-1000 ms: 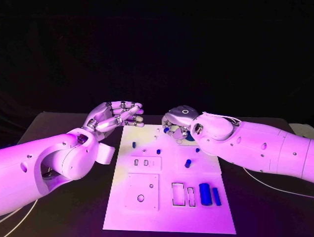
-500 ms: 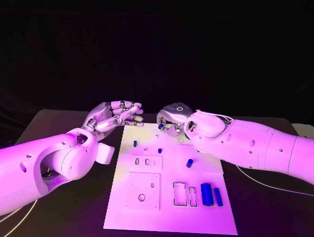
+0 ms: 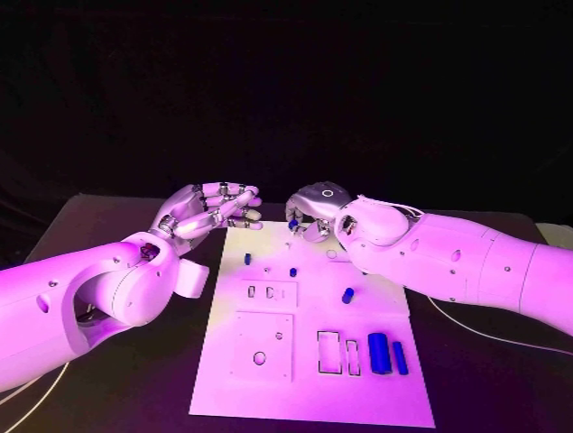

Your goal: Assemble the parts on the task board

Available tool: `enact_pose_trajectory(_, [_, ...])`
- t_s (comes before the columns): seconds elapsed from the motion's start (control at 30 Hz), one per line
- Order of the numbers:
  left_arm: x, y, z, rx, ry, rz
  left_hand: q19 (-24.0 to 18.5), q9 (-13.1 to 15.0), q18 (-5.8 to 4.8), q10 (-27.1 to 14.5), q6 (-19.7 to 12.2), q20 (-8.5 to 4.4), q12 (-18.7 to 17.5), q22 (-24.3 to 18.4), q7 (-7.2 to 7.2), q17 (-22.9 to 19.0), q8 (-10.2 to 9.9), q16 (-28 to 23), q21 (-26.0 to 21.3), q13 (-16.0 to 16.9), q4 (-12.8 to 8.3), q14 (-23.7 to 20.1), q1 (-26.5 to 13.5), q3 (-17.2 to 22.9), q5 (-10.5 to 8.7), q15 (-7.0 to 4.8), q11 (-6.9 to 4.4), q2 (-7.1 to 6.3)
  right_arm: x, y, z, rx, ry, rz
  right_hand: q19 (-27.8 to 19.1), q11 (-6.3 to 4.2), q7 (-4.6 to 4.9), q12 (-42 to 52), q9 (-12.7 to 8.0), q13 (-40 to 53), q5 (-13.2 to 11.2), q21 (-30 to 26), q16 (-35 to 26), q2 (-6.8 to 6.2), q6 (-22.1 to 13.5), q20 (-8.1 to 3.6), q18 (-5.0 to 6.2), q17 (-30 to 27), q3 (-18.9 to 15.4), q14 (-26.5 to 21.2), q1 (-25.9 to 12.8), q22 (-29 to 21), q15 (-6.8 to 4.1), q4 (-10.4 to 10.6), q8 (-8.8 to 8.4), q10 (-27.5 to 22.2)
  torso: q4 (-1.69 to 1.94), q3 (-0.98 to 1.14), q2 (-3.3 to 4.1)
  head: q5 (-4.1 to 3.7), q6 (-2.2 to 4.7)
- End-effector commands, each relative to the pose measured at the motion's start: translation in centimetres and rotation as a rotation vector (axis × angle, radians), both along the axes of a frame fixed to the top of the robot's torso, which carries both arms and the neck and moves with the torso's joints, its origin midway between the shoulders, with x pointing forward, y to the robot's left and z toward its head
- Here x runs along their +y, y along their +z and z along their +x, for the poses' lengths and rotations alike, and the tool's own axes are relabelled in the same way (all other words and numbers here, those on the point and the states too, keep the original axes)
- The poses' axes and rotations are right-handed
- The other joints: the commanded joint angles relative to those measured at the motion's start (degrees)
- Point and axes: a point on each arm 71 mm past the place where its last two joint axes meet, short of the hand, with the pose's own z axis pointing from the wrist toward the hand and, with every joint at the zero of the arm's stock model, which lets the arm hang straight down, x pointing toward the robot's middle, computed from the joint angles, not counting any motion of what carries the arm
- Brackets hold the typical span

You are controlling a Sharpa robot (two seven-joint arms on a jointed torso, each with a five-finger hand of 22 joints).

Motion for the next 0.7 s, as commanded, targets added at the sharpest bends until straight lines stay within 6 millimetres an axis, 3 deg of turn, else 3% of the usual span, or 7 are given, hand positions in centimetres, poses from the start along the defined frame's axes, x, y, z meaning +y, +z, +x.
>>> enact_pose_trajectory(0.03, [-0.22, 0.19, -0.03, -0.004, -0.019, -0.01, 0.18, -0.06, 0.24, -0.14, -0.5, 0.18, -0.15, -0.06, 1.29, 0.06, -0.3, -0.3, -0.21, -0.07, 0.43, -0.46, -0.41, -0.01, 0.31, 0.09, 0.35, -0.03, 0.14, -0.8, -0.18, 0.037, 0.009, -0.029, 0.03, 0.32, 0.25, 0.01, 1.36, 0.08, 0.02, 0.06, 0.15, 0.03, 0.09, -0.35, -0.58, -0.11, -0.07, 1.45, -0.54, -0.09, -0.25, 0.3, 0.16, -0.09, -0.04, -0.01, 0.0, 0.16, -0.21])
enact_pose_trajectory(0.7, [0.04, 0.13, 0.11, -0.003, -0.012, -0.007, 0.16, -0.08, 0.25, -0.12, -0.53, 0.22, -0.34, -0.12, 1.31, 0.18, -0.36, -0.39, -0.28, -0.05, 0.37, -0.53, -0.35, 0.02, 0.31, 0.12, 0.38, 0.01, -0.59, -0.64, -0.38, 0.017, 0.004, -0.007, -0.03, 0.37, 0.3, -0.08, 1.47, 0.11, 0.01, -0.02, 0.12, -0.12, -0.07, -0.32, -0.57, -0.24, -0.14, 1.4, -0.75, -0.18, -0.2, 0.44, 0.1, -0.17, -0.16, 0.09, -0.04, 0.46, -0.26])
